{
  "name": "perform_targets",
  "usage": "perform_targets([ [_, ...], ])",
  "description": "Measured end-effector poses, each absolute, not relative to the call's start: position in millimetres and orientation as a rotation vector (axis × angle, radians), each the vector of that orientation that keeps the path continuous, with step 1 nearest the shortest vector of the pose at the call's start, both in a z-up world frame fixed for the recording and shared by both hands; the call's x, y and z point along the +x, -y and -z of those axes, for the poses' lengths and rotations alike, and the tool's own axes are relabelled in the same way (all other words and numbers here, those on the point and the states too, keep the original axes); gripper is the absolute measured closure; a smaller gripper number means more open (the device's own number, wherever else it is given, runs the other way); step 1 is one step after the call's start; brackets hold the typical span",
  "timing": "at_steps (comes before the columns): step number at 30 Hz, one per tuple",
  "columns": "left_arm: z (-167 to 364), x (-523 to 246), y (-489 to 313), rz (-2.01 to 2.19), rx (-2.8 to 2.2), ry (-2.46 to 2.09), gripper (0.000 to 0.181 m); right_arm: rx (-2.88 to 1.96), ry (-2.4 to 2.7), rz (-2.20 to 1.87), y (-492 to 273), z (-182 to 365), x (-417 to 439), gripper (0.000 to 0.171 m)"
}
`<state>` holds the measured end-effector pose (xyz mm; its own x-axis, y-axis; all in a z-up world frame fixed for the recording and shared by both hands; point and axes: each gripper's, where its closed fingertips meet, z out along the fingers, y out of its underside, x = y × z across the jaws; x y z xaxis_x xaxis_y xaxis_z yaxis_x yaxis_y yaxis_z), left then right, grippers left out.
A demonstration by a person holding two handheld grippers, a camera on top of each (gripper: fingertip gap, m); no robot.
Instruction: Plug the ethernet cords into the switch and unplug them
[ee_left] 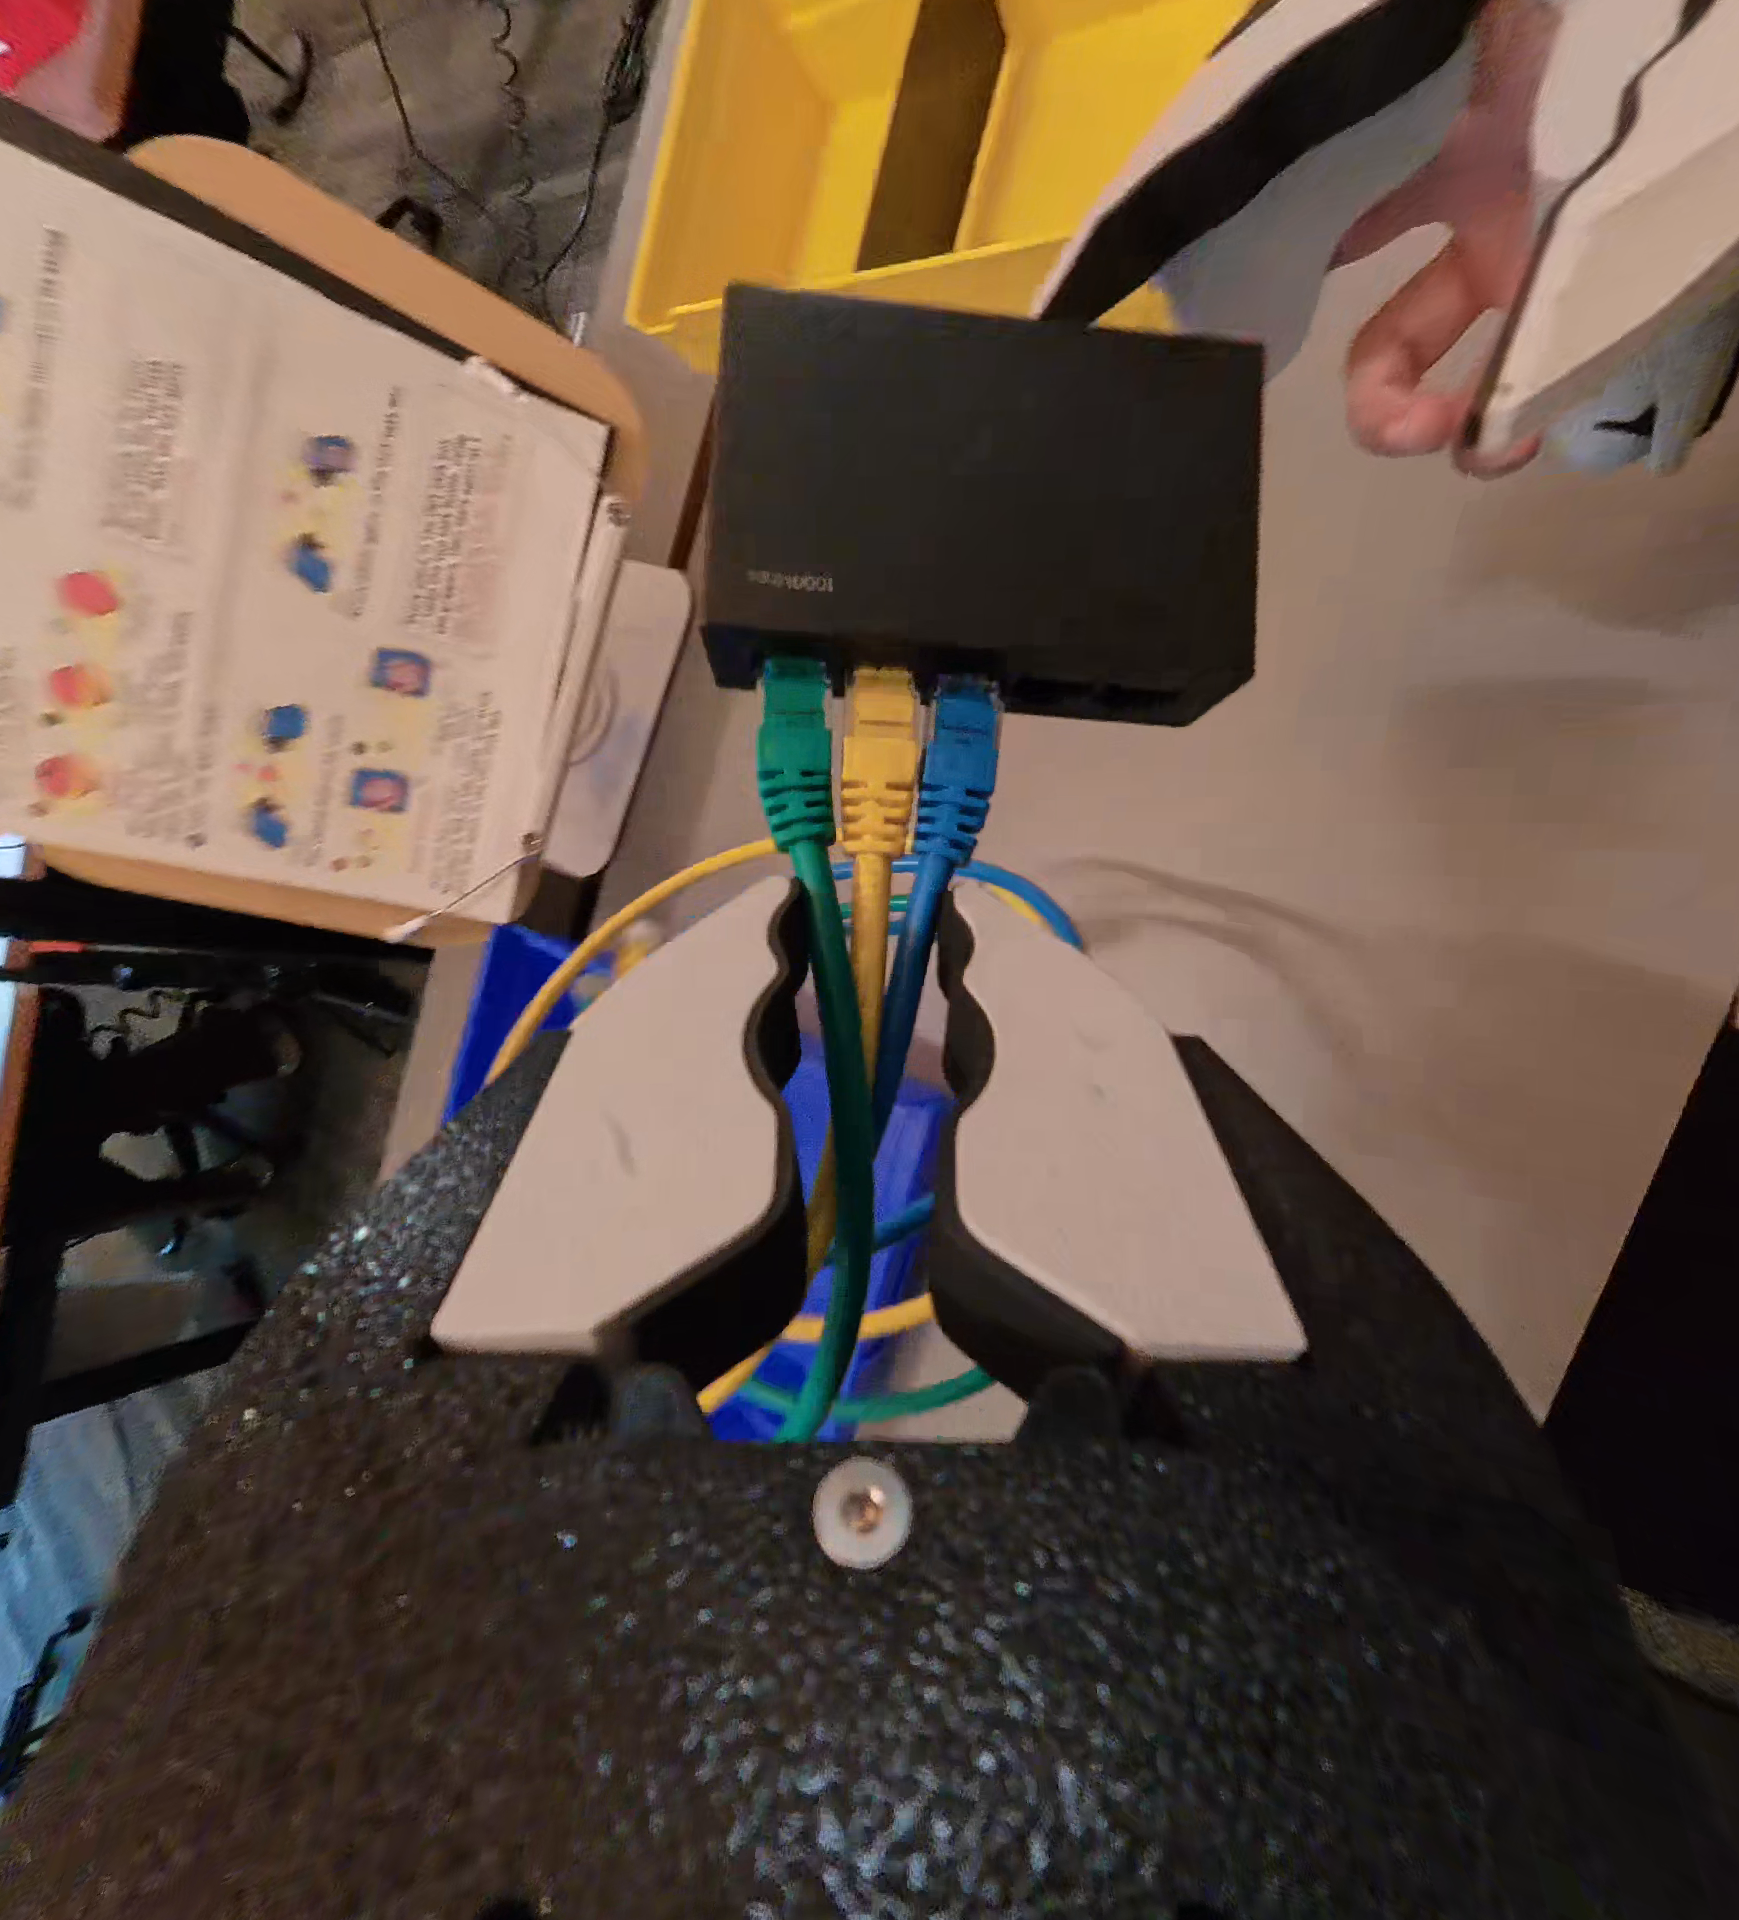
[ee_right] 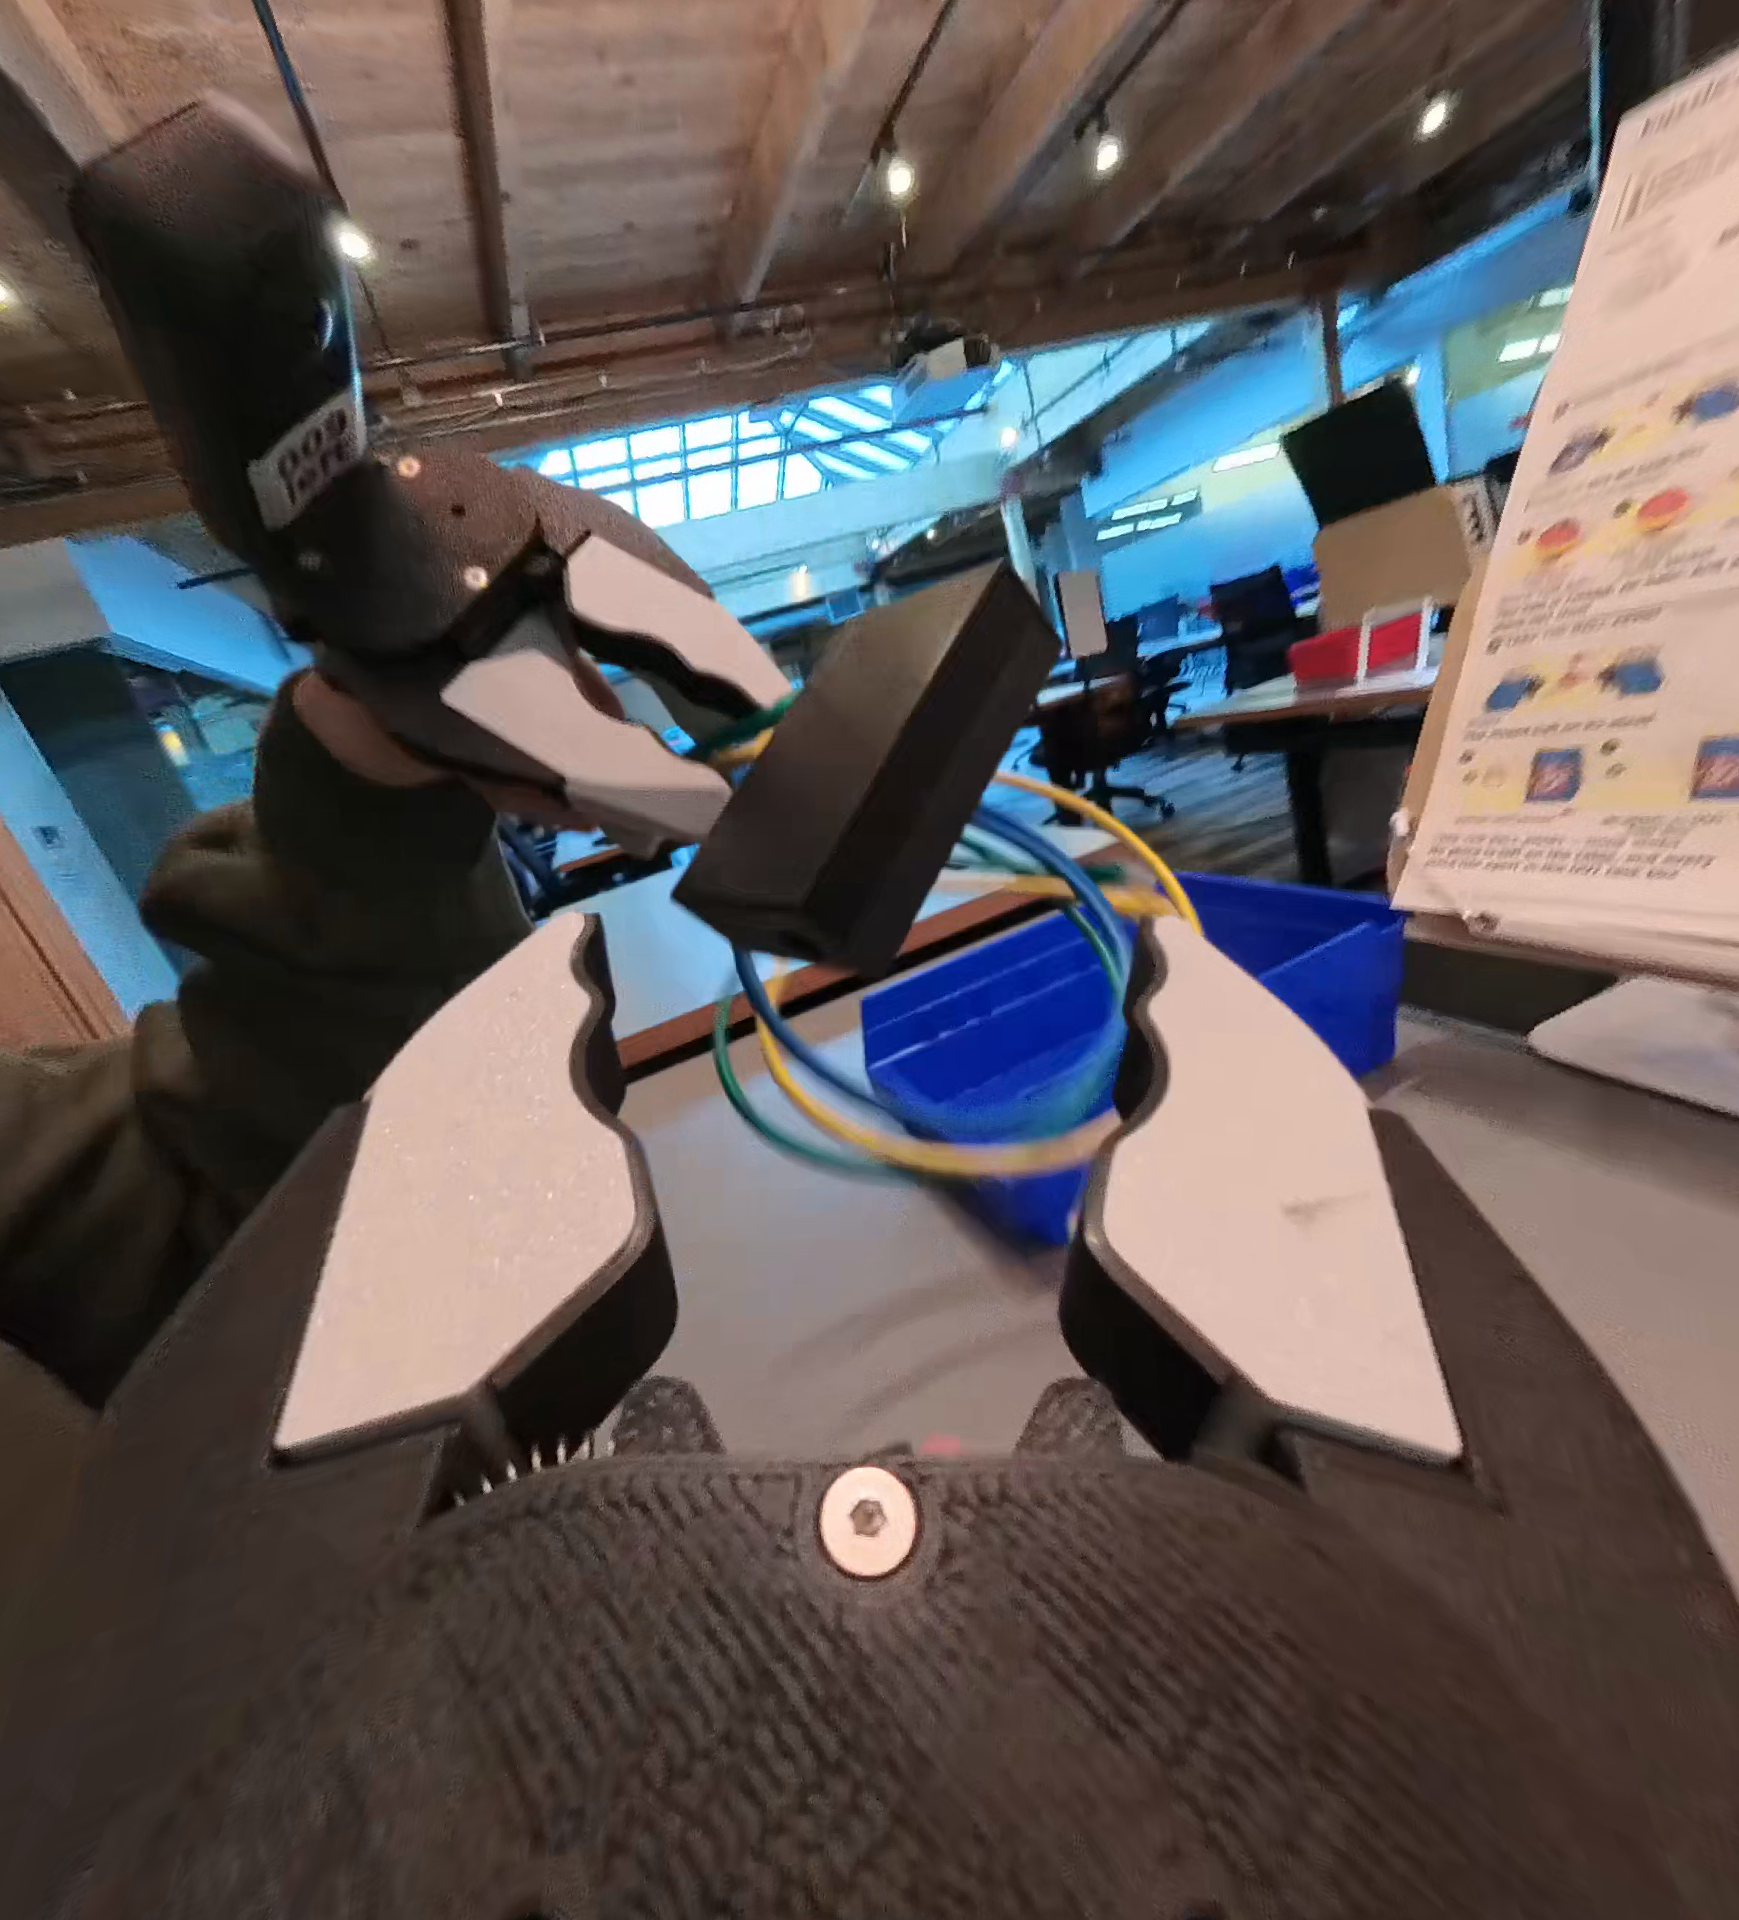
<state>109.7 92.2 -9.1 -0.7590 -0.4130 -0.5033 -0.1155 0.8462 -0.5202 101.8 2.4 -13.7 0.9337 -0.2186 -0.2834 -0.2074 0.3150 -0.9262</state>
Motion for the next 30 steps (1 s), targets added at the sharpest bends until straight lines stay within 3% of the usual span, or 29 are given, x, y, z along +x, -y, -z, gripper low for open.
perform_targets([
  [1, 21.3, 111.1, -85.3, 0.649, -0.410, -2.394, 0.158, -1.266, -0.416, -0.012, -4.1, 17.9, 104.6, 0.077],
  [8, 85.8, 123.7, -57.9, 0.902, -0.775, -2.417, 0.158, -1.293, -0.381, 0.515, -2.5, 36.3, 136.5, 0.075],
  [12, 93.5, 128.1, -59.8, 0.959, -0.874, -2.397, 0.158, -1.381, -0.216, 0.803, -3.7, 53.6, 142.5, 0.094],
  [15, 97.0, 128.9, -61.6, 0.950, -0.893, -2.388, 0.158, -1.388, -0.179, 0.798, -7.7, 61.8, 143.2, 0.108],
  [18, 100.7, 132.0, -65.1, 0.928, -0.897, -2.363, 0.158, -1.423, -0.205, 0.784, -12.0, 73.9, 149.5, 0.109],
  [23, 102.2, 134.6, -66.1, 0.994, -0.929, -2.303, 0.159, -1.361, -0.352, 0.710, -8.3, 78.6, 161.6, 0.095],
  [27, 102.5, 131.2, -60.7, 1.033, -0.911, -2.281, 0.158, -1.385, -0.330, 0.650, -15.0, 86.0, 158.3, 0.109],
  [30, 102.1, 128.4, -59.1, 1.042, -0.883, -2.272, 0.157, -1.363, -0.280, 0.697, -12.7, 79.8, 154.1, 0.109],
])
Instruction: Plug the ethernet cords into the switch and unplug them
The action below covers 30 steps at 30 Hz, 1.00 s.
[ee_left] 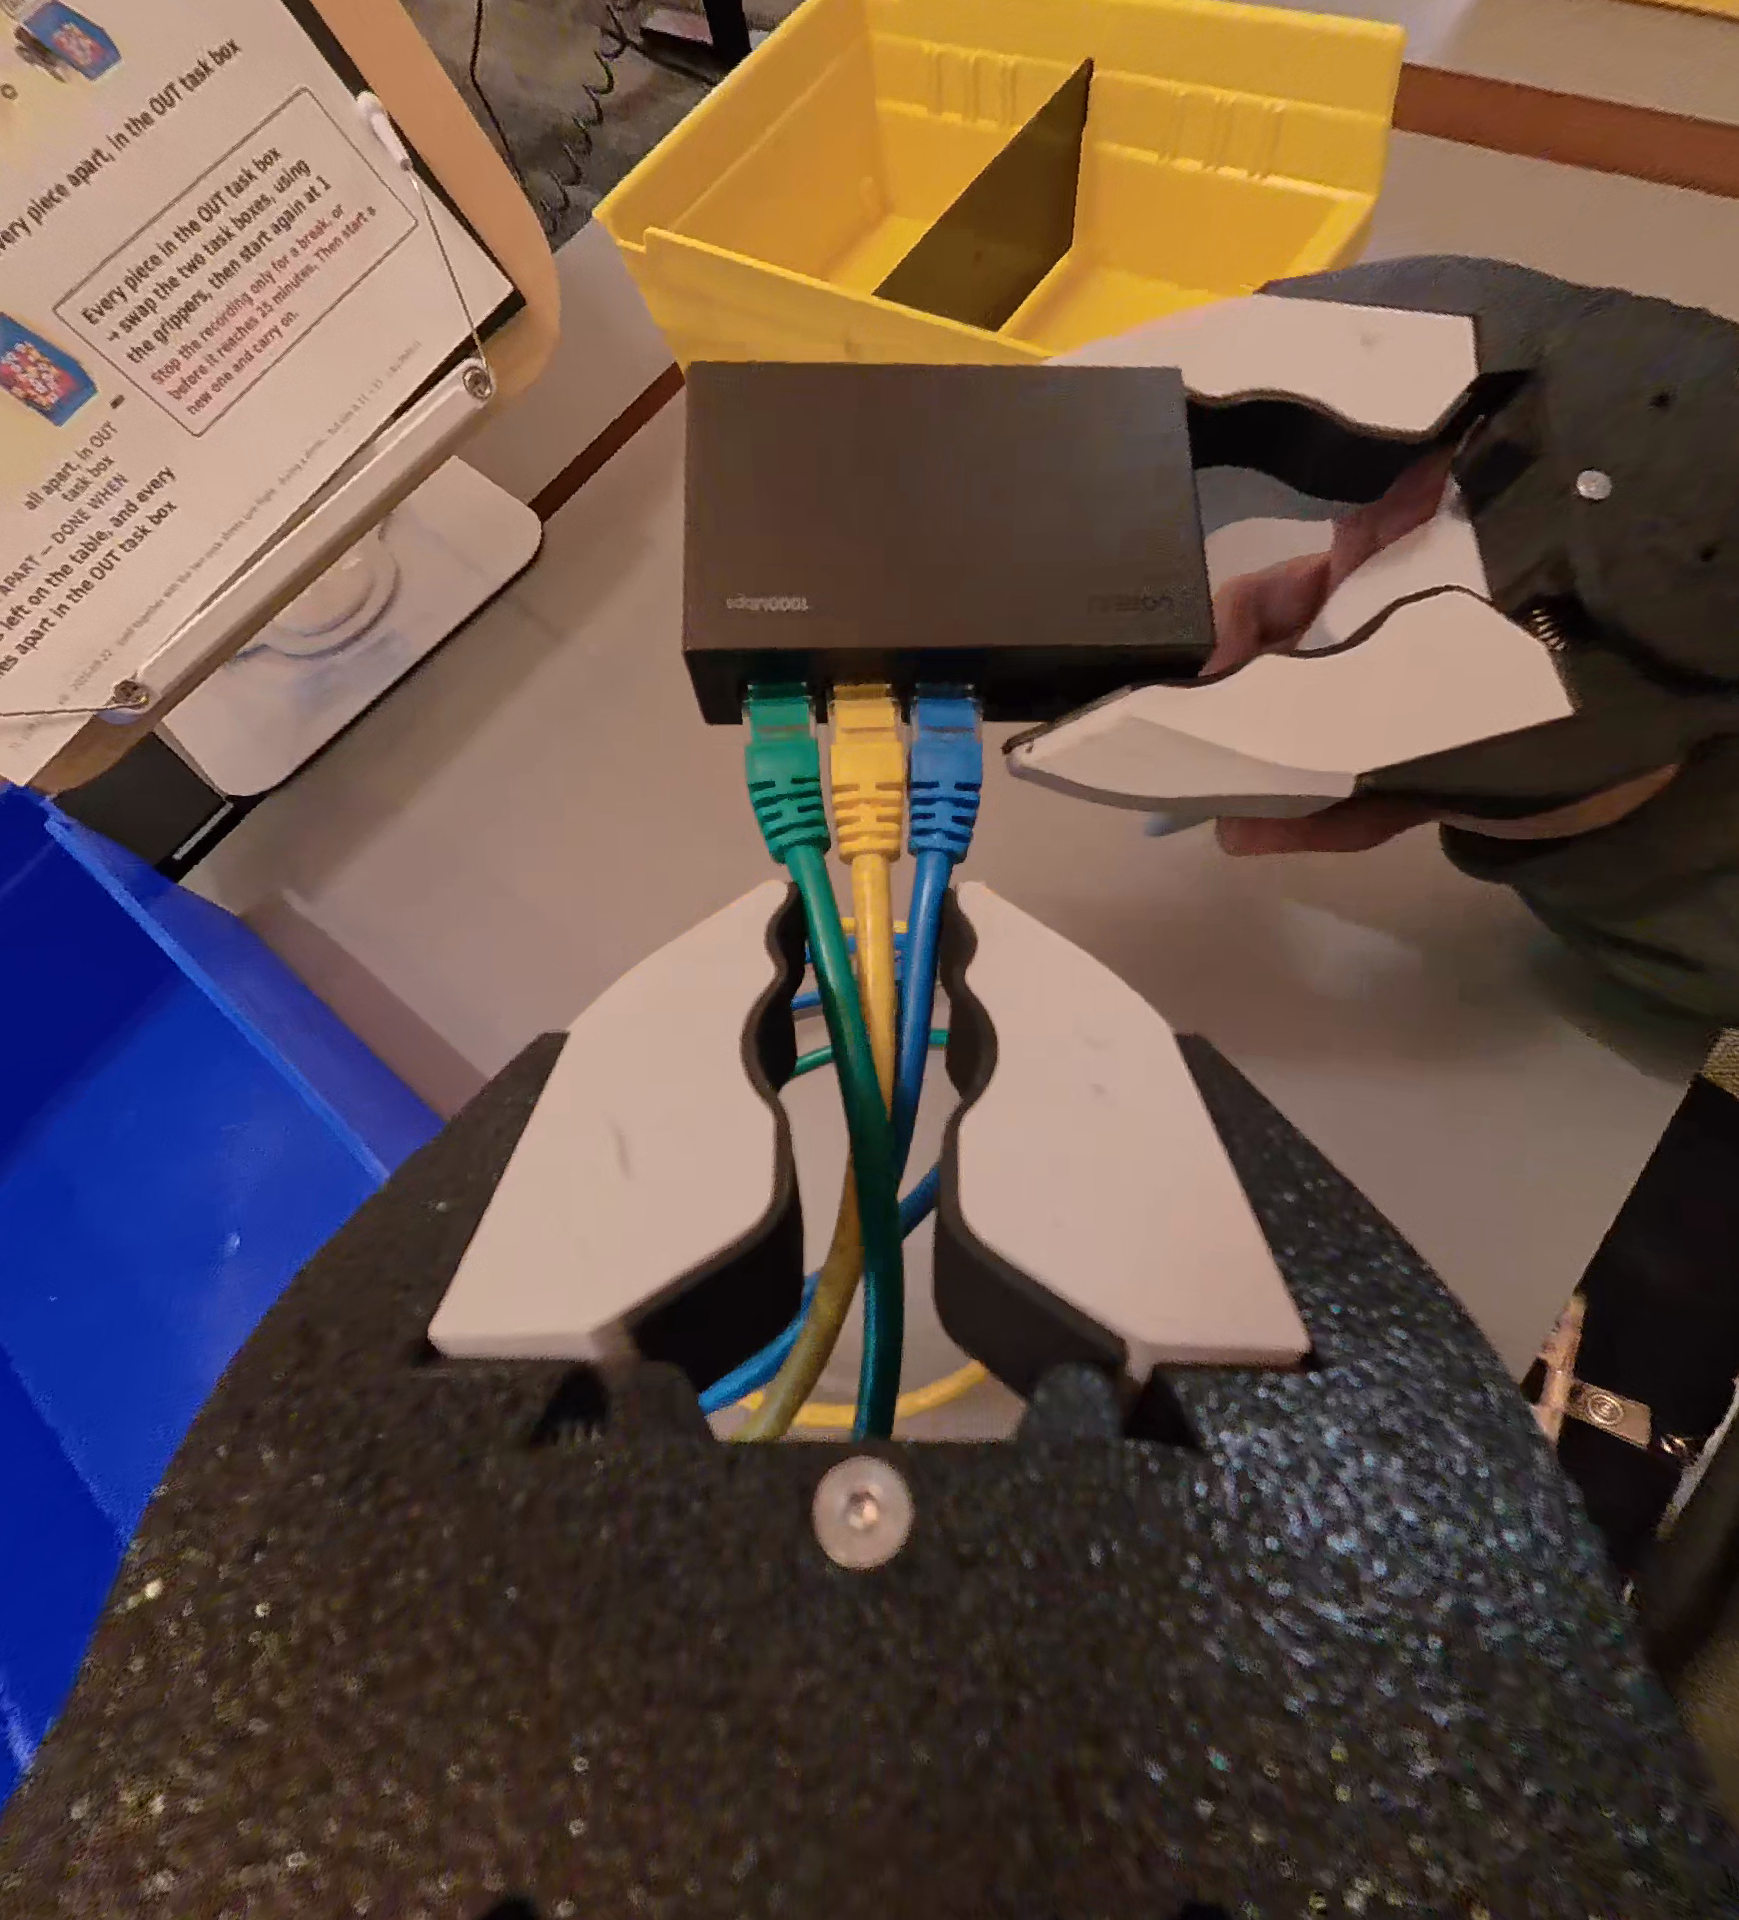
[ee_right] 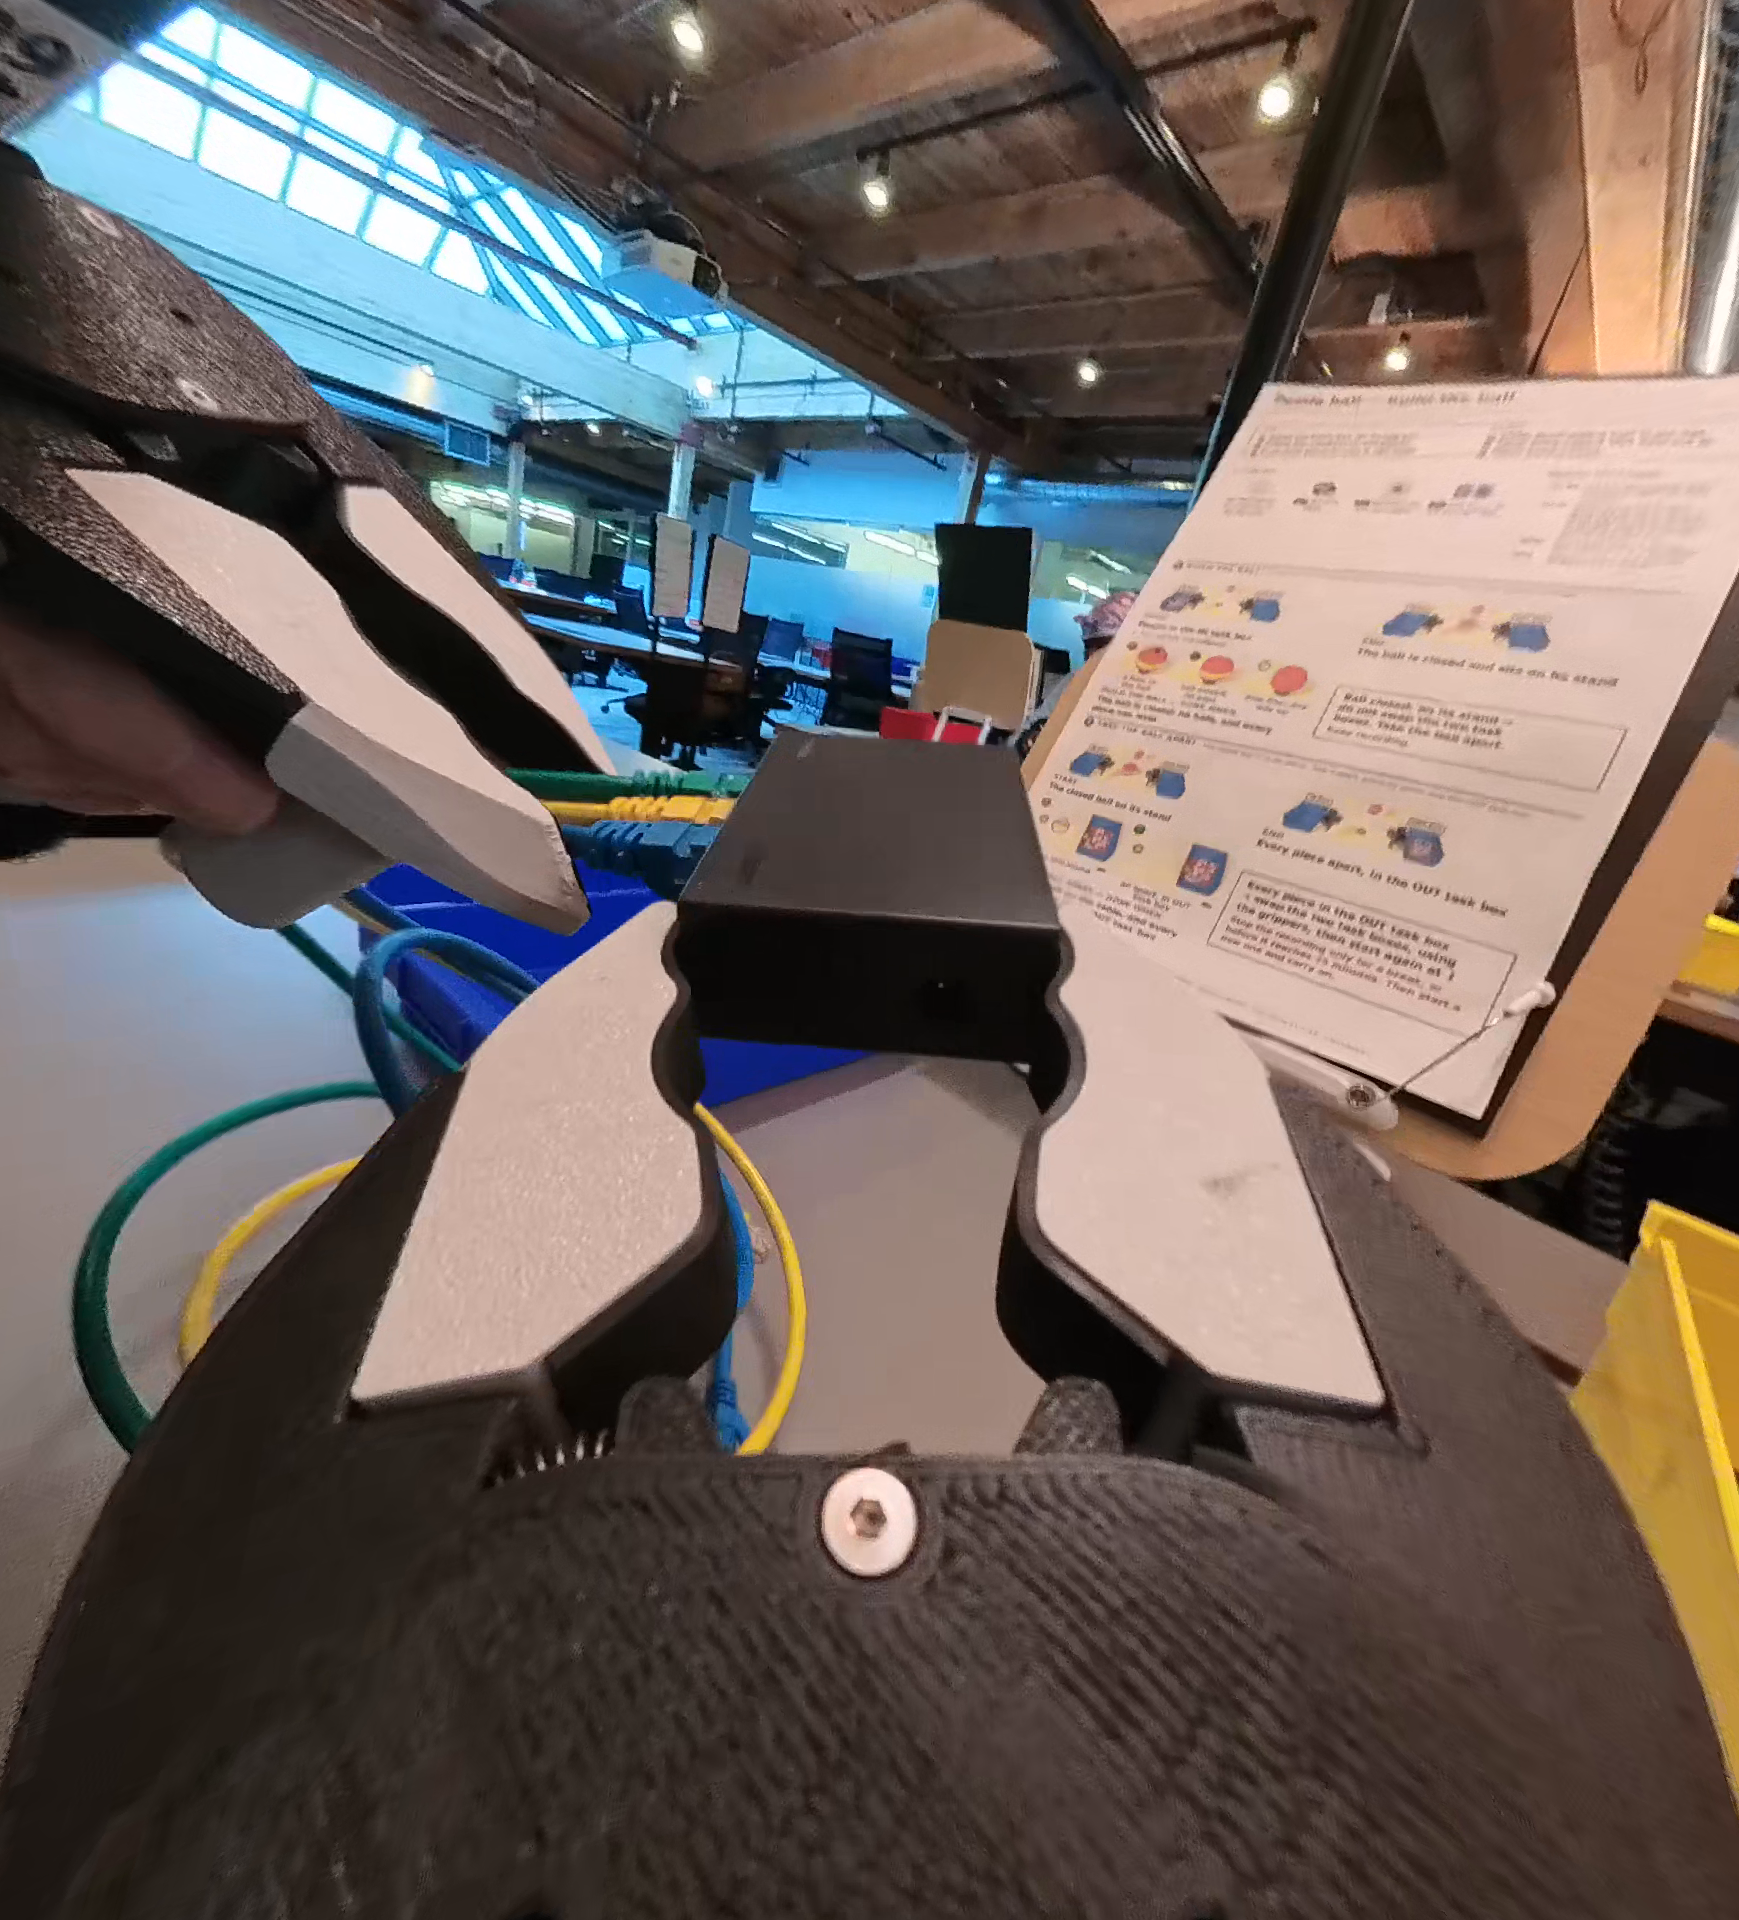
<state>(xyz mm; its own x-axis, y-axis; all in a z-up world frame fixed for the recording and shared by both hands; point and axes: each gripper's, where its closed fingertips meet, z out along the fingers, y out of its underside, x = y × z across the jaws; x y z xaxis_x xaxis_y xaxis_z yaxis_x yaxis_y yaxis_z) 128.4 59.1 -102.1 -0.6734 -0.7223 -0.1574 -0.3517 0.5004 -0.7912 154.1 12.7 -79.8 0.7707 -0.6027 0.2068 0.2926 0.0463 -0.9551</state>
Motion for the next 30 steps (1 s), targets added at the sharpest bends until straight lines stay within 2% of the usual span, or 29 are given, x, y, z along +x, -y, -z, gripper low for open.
perform_targets([
  [6, 93.8, 105.3, -42.9, 1.279, -0.676, -2.361, 0.141, -1.325, -0.197, 0.481, -2.5, 72.1, 143.0, 0.109],
  [12, 41.6, 99.3, -54.2, 1.689, -0.451, -2.168, 0.133, -1.221, -0.145, 0.129, 6.7, 75.2, 131.7, 0.110],
  [15, 50.7, 102.5, -56.5, 1.768, -0.423, -2.180, 0.120, -1.127, -0.098, -0.031, 8.3, 71.3, 119.5, 0.110],
  [19, 80.3, 98.4, -41.7, 1.744, -0.304, -2.229, 0.115, -1.049, -0.072, -0.184, 3.3, 71.2, 108.3, 0.109],
  [22, 87.9, 96.2, -36.3, 1.794, -0.274, -2.234, 0.117, -1.010, -0.033, -0.279, 4.0, 71.8, 99.3, 0.109],
  [24, 88.0, 89.9, -34.0, 1.870, -0.243, -2.257, 0.125, -1.020, -0.018, -0.296, 2.6, 74.4, 96.7, 0.109],
  [30, 95.6, 94.0, -29.6, 1.874, -0.289, -2.260, 0.125, -1.001, -0.008, -0.307, 7.0, 75.5, 100.7, 0.109],
])
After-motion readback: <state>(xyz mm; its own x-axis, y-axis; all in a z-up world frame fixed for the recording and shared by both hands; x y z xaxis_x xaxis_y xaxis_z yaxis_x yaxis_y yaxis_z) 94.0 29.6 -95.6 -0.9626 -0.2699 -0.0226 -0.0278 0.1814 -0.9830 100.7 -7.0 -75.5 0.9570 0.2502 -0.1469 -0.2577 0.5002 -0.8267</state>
